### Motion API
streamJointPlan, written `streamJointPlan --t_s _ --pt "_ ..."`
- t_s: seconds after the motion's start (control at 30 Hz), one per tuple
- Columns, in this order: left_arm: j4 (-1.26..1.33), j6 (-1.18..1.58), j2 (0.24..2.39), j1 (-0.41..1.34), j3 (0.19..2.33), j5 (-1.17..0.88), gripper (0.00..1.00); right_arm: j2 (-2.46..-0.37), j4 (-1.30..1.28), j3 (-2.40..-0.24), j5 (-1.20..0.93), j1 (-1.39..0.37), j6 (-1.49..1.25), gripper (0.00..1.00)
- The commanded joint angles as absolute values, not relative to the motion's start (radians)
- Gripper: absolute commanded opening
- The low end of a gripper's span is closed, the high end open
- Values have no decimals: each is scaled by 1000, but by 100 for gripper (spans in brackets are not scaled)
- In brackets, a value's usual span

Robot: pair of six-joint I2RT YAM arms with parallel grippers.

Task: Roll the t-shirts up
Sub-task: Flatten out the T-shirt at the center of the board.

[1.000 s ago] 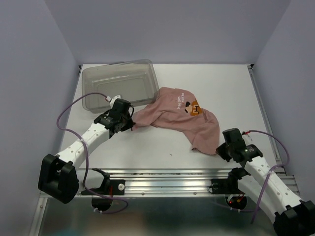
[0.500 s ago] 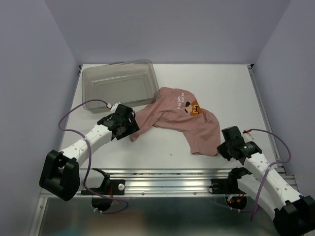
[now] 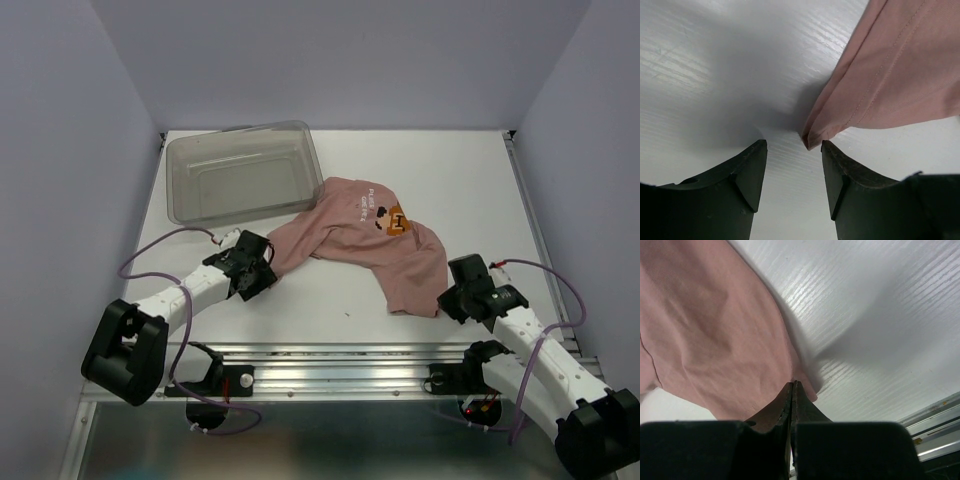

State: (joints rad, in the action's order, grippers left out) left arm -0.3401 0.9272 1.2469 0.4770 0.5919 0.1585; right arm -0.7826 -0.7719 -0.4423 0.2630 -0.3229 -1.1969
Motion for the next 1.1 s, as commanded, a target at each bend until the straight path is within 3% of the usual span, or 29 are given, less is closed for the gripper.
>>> streamJointPlan --t_s 0.0,0.33,0.43,0.47,0.5,0.53,0.57,0.7,0.73,1.07 --pt "-241 948 1256 485 578 176 58 -779 -716 -433 256 -327 -1186 1" --pt "-126 910 1331 486 595 146 55 -772 -712 -425 261 -327 -1192 1" --pt "-114 904 1353 485 601 134 32 -773 -715 -419 261 -327 -1200 3" --pt "-114 899 1356 486 604 133 4 -776 -713 -416 259 -327 -1198 7" --pt "-115 891 1358 485 610 130 0 -781 -710 -416 256 -327 -1200 12" --pt "-126 885 1359 486 618 130 0 -784 -709 -414 249 -327 -1198 30" --pt "-132 868 1358 486 635 130 0 -785 -706 -416 245 -327 -1197 40" --pt "-152 844 1332 485 663 140 0 -790 -698 -410 238 -327 -1190 46" --pt "-155 841 1327 485 664 144 0 -792 -698 -407 238 -327 -1190 56" --pt "-164 834 1322 485 678 150 0 -839 -692 -385 236 -327 -1195 61"
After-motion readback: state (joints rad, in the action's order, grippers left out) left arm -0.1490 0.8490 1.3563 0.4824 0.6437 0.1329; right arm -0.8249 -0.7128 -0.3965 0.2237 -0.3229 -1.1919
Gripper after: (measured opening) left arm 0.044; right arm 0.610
